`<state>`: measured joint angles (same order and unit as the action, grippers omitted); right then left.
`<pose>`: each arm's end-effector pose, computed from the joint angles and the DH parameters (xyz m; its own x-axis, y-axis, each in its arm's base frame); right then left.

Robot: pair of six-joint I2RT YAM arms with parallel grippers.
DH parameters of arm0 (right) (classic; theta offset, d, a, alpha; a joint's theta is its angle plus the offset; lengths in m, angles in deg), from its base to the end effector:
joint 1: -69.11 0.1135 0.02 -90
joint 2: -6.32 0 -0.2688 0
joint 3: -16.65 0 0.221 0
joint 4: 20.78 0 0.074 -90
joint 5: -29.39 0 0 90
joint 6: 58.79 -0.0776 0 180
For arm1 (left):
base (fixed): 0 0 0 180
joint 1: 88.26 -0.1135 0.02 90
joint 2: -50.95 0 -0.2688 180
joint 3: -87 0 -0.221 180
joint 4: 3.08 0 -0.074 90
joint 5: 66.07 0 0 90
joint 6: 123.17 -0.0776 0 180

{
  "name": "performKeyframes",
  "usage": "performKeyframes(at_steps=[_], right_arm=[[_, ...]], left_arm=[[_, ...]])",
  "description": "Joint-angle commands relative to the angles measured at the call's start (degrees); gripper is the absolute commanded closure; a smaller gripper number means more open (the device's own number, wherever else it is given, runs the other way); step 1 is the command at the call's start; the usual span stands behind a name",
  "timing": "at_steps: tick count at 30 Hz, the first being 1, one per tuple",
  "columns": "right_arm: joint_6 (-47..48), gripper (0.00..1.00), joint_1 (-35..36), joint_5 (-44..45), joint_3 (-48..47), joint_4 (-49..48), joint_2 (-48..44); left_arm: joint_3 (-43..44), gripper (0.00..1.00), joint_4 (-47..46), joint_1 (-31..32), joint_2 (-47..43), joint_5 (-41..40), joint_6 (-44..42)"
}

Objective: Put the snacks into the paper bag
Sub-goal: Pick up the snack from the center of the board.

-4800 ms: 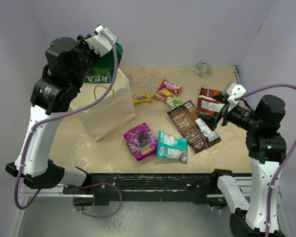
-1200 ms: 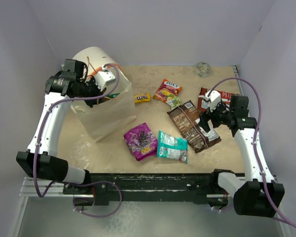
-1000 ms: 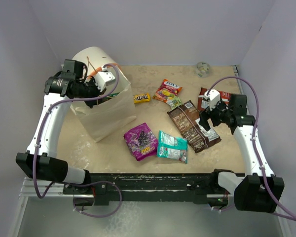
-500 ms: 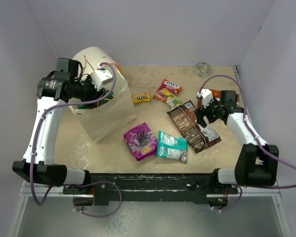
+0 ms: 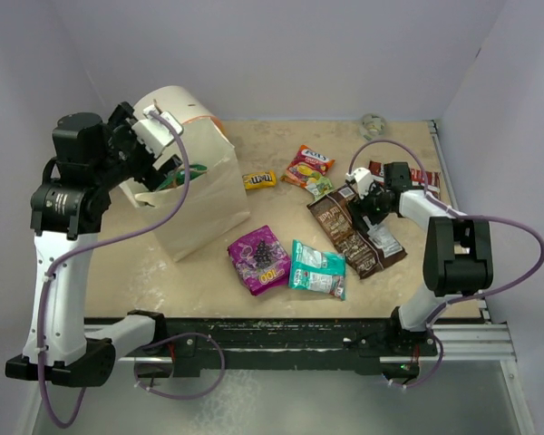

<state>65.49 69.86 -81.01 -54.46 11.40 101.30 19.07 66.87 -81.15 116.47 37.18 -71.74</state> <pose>0.3270 0.0313 0.1701 -0.5688 -0.5354 -0.6243 -0.6382 0.7662 -0.0756 0.1941 -0.0421 0.4592 -0.1029 0.6244 -0.7743 0.5031 0.7042 0.5010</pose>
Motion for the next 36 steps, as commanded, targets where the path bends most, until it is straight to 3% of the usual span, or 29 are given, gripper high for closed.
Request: performKeyframes(at_steps=[1,9,18,36], right_arm=[[1.03,0.25,0.21,0.31,-4.08,-0.89,1.93],[1.88,0.61,0.21,0.01,-3.75,0.64,2.69],[2.22,1.00,0.21,-0.58,-5.97,4.60,-3.03],[-4.30,1.00,0.29,-8.58,-10.48,5.21,-21.60]], left_arm=[[-0.42,0.01,-8.33,-0.36,-0.97,0.96,3.34],[2.34,0.00,-7.69,-0.35,0.29,10.29,8.70],[5.29,0.03,-9.11,-0.35,0.63,13.02,11.00],[14.10,0.12,-16.68,-0.22,4.71,30.70,28.96]])
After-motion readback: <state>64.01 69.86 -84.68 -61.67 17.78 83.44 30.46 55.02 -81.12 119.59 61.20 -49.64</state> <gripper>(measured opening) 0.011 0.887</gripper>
